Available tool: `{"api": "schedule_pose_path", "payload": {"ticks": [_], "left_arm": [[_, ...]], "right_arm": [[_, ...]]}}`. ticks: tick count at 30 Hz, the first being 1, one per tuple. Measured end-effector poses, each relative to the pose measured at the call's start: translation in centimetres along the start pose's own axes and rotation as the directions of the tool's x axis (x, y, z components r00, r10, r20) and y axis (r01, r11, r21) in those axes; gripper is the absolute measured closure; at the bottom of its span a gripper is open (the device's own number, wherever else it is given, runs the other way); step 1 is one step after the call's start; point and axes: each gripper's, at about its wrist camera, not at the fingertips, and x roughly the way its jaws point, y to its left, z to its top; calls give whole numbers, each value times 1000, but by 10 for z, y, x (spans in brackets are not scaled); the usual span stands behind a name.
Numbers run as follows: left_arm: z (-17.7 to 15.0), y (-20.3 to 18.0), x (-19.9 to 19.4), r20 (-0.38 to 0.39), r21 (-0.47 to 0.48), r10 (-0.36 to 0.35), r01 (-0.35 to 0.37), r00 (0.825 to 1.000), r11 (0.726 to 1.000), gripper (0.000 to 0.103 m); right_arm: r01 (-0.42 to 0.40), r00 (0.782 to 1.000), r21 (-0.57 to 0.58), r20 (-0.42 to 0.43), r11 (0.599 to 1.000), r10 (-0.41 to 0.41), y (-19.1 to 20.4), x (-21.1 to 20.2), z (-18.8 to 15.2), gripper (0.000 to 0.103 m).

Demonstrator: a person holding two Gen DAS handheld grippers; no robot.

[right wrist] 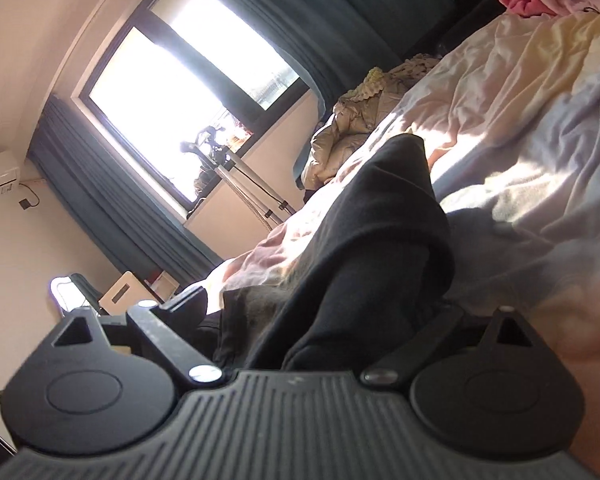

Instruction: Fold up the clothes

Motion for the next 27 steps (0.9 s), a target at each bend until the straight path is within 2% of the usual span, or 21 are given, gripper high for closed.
{"api": "schedule_pose_path", "payload": {"ticks": [2, 4, 5, 6, 8, 10, 11, 12, 16, 22, 24, 27], "left_arm": [[0, 0, -1, 3, -7, -4, 4, 1000, 1000, 102], [0, -1, -2, 7, -7, -5, 5, 1000, 1000, 102], [0, -1, -2, 11, -5, -4, 4, 1000, 1000, 102], [-1, -1, -3, 18, -2, -3, 3, 1000, 1000, 102], [-4, 0, -9, 53, -12, -11, 11, 999, 1000, 102], [-4, 2, -19, 87, -27, -20, 22, 996, 999, 101], [-3, 2, -24, 104, -30, -15, 18, 994, 999, 101], [-1, 2, -28, 120, -34, -10, 14, 993, 999, 101], [9, 3, -45, 173, -59, 9, 1, 985, 998, 101], [32, -15, -47, 147, -42, 56, -51, 988, 998, 101], [35, -30, -39, 115, -2, 67, -67, 991, 998, 101], [35, -61, -17, 21, 17, 34, -34, 999, 999, 100]], "right_arm": [[11, 1000, 58, 22, 998, -12, -8, -1, 2, 8], [80, 997, 151, -3, 985, -81, -26, 4, -1, 9], [119, 993, 197, -21, 973, -117, -36, 6, -3, 16], [147, 989, 233, -31, 961, -143, -43, 8, -5, 36], [167, 986, 282, -30, 945, -166, -52, 10, -9, 57], [169, 985, 293, -27, 941, -168, -49, 10, -6, 68], [179, 984, 272, -27, 945, -178, -42, 10, -3, 78], [182, 983, 247, -19, 952, -183, -35, 9, 1, 82], [135, 987, 229, 52, 964, -150, -14, -4, 24, 88], [69, 979, 228, 171, 971, -110, -2, -35, 58, 89], [60, 973, 229, 205, 972, -108, -2, -46, 71, 89], [47, 962, 238, 252, 970, -108, -5, -64, 88, 89]]}}
